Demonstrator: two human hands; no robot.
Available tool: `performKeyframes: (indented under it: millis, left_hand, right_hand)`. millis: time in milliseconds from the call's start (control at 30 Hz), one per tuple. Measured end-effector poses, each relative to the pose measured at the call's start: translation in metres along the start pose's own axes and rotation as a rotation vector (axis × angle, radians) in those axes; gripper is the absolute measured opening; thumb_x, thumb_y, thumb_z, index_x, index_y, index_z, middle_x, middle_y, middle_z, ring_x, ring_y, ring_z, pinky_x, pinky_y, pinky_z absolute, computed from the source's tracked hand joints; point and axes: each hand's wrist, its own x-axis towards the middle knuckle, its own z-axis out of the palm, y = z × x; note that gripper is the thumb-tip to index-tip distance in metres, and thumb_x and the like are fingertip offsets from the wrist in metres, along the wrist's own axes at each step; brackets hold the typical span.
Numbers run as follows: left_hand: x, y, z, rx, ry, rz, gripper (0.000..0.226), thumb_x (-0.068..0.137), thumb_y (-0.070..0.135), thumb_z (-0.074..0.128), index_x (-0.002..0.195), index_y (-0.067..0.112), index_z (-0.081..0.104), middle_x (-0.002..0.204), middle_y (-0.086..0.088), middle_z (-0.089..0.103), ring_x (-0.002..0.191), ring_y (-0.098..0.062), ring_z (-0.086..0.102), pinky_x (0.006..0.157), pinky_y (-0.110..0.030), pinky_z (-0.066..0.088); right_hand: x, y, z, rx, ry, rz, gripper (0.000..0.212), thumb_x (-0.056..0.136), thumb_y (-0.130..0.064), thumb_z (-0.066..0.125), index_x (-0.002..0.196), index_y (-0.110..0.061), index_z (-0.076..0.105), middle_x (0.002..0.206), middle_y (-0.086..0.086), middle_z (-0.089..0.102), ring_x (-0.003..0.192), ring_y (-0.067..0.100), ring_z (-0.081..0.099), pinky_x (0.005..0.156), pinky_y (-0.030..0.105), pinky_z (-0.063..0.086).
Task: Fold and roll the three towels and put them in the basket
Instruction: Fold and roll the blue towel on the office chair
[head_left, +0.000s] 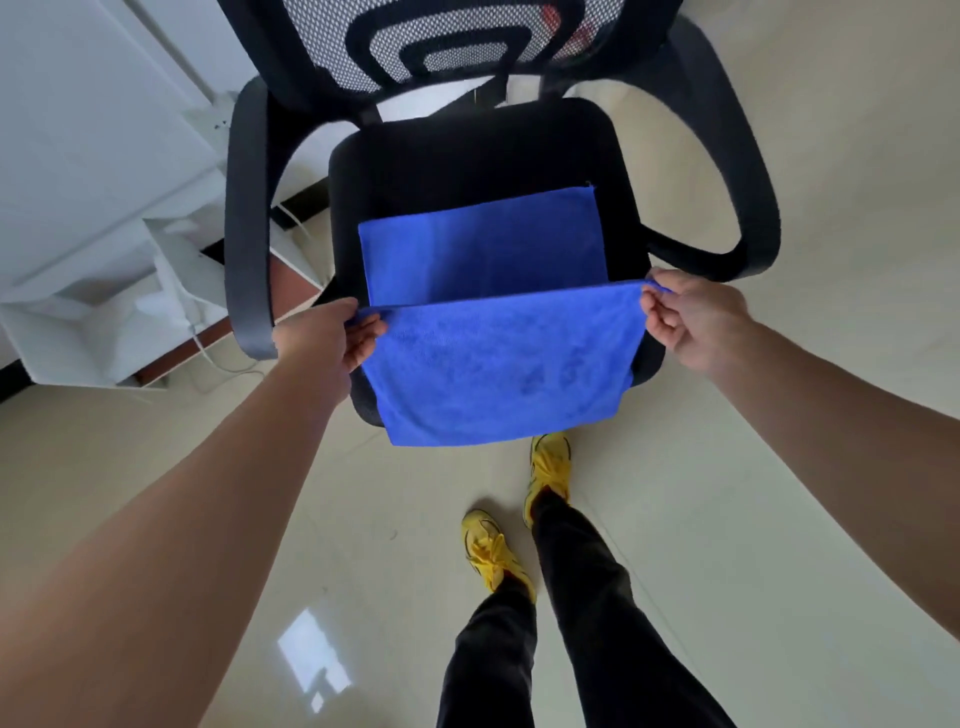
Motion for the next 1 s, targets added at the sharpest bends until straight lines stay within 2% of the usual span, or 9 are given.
performKeyframes:
  millis: [167, 300, 367, 433, 500, 567, 667, 800, 1000]
  left_hand:
    - [0.034, 0.028, 0.025, -0.022, 0.046, -0.036, 0.005, 0.091, 0.008, 0.055, 0.089, 0.008, 0.059, 0.065, -0.007, 0.071, 0.053, -0.013, 0.069, 0.046, -0.019, 0.051]
    - [0.056, 0.039, 0.038, 0.045, 0.024, -0.009, 0.009, 0.082, 0.0, 0.062, 0.091, 0.003, 0.061, 0.088, -0.016, 0.07, 0.068, -0.019, 0.071, 0.058, -0.023, 0.055]
    - [0.068, 0.043, 0.046, 0.175, 0.049, 0.066, 0.022, 0.072, -0.009, 0.067, 0.087, 0.006, 0.062, 0.087, -0.02, 0.07, 0.071, -0.025, 0.07, 0.067, -0.029, 0.057]
    - [0.079, 0.047, 0.054, 0.383, 0.097, 0.158, 0.024, 0.068, -0.011, 0.065, 0.078, 0.011, 0.064, 0.079, -0.019, 0.069, 0.068, -0.028, 0.066, 0.071, -0.035, 0.056]
    - [0.089, 0.049, 0.063, 0.56, 0.145, 0.243, 0.016, 0.072, -0.003, 0.061, 0.073, 0.011, 0.069, 0.066, -0.012, 0.065, 0.059, -0.026, 0.059, 0.064, -0.033, 0.053]
    - [0.099, 0.052, 0.069, 0.762, 0.216, 0.34, 0.015, 0.078, 0.009, 0.059, 0.075, 0.02, 0.069, 0.06, -0.003, 0.059, 0.053, -0.022, 0.053, 0.055, -0.024, 0.045]
    - [0.118, 0.06, 0.075, 1.032, 0.264, 0.444, 0.013, 0.082, 0.015, 0.058, 0.079, 0.024, 0.067, 0.073, -0.007, 0.059, 0.07, -0.027, 0.051, 0.063, -0.027, 0.037]
    - [0.15, 0.057, 0.085, 1.246, 0.251, 0.57, 0.019, 0.086, 0.015, 0.054, 0.093, 0.008, 0.069, 0.105, -0.023, 0.058, 0.098, -0.04, 0.054, 0.078, -0.039, 0.044]
    - [0.177, 0.046, 0.098, 1.272, 0.223, 0.581, 0.018, 0.082, 0.017, 0.059, 0.095, 0.012, 0.072, 0.097, -0.018, 0.068, 0.095, -0.04, 0.06, 0.074, -0.033, 0.04]
  right_hand:
    - [0.036, -0.037, 0.032, 0.022, -0.028, 0.048, 0.011, 0.093, -0.009, 0.055, 0.087, -0.013, 0.064, 0.079, 0.003, 0.067, 0.06, 0.007, 0.065, 0.052, 0.016, 0.048]
    - [0.055, -0.052, 0.043, -0.112, -0.1, -0.017, 0.02, 0.084, 0.005, 0.057, 0.092, -0.011, 0.066, 0.089, 0.006, 0.072, 0.083, 0.012, 0.072, 0.066, 0.017, 0.052]
    - [0.07, -0.057, 0.052, -0.31, -0.068, -0.103, 0.02, 0.079, 0.003, 0.069, 0.091, -0.012, 0.069, 0.084, 0.005, 0.073, 0.077, 0.012, 0.073, 0.068, 0.018, 0.054]
    - [0.089, -0.062, 0.063, -0.479, -0.024, -0.193, 0.01, 0.08, -0.006, 0.073, 0.085, -0.014, 0.07, 0.073, 0.002, 0.071, 0.065, 0.011, 0.072, 0.057, 0.016, 0.053]
    - [0.109, -0.065, 0.072, -0.59, 0.011, -0.268, 0.003, 0.084, -0.016, 0.071, 0.08, -0.016, 0.071, 0.069, 0.0, 0.069, 0.059, 0.012, 0.069, 0.052, 0.019, 0.05]
    - [0.126, -0.068, 0.079, -0.71, 0.044, -0.353, 0.01, 0.083, -0.023, 0.071, 0.074, -0.02, 0.071, 0.072, 0.002, 0.071, 0.065, 0.019, 0.069, 0.061, 0.03, 0.056]
    - [0.148, -0.072, 0.087, -0.911, 0.055, -0.483, 0.015, 0.082, -0.029, 0.071, 0.07, -0.02, 0.069, 0.079, 0.004, 0.071, 0.08, 0.028, 0.068, 0.076, 0.04, 0.057]
    - [0.174, -0.075, 0.099, -1.06, 0.033, -0.533, 0.005, 0.085, -0.032, 0.068, 0.084, -0.028, 0.07, 0.087, -0.007, 0.07, 0.087, 0.019, 0.066, 0.076, 0.031, 0.052]
    - [0.199, -0.073, 0.103, -1.168, 0.047, -0.551, 0.01, 0.082, -0.034, 0.071, 0.089, -0.028, 0.067, 0.098, -0.007, 0.07, 0.093, 0.017, 0.065, 0.078, 0.027, 0.049]
